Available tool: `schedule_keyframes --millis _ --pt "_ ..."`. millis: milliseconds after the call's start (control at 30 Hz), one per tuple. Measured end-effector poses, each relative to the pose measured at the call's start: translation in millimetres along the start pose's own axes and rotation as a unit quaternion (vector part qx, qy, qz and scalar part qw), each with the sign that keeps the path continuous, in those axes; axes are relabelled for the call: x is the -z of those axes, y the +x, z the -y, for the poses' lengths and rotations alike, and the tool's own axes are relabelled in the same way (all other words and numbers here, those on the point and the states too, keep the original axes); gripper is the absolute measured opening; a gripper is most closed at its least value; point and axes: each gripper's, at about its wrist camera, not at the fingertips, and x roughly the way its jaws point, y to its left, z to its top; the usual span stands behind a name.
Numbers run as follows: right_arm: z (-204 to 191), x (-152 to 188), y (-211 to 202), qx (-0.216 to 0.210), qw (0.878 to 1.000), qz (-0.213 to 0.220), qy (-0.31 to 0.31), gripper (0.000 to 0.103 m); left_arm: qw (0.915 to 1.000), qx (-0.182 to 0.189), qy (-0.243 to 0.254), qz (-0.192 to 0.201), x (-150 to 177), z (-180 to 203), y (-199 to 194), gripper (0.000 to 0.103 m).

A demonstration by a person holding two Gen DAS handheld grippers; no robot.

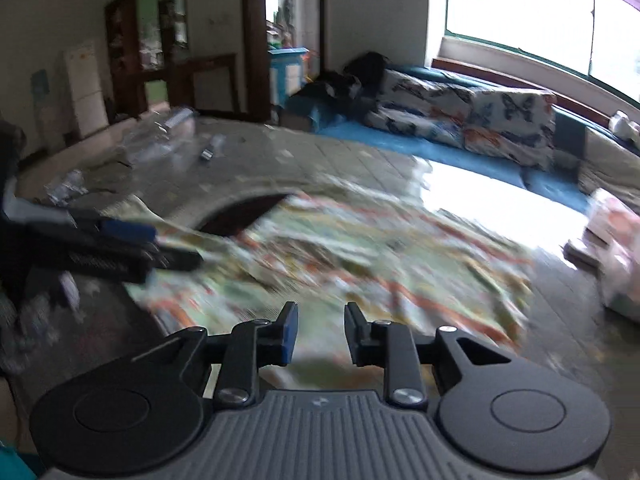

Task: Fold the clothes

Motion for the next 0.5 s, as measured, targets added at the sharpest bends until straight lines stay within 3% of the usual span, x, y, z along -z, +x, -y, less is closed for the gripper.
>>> schedule_keyframes --millis 300,500 --pt "61 62 0 0.055 0.993 -0.052 0.089 0.025 0.9967 0.062 0.052 -0.011 1 51 18 0.073" --pt "76 62 -12 0.052 0.992 -0.048 0.102 0.025 0.9926 0.088 0.082 -0.018 4 77 27 0.067"
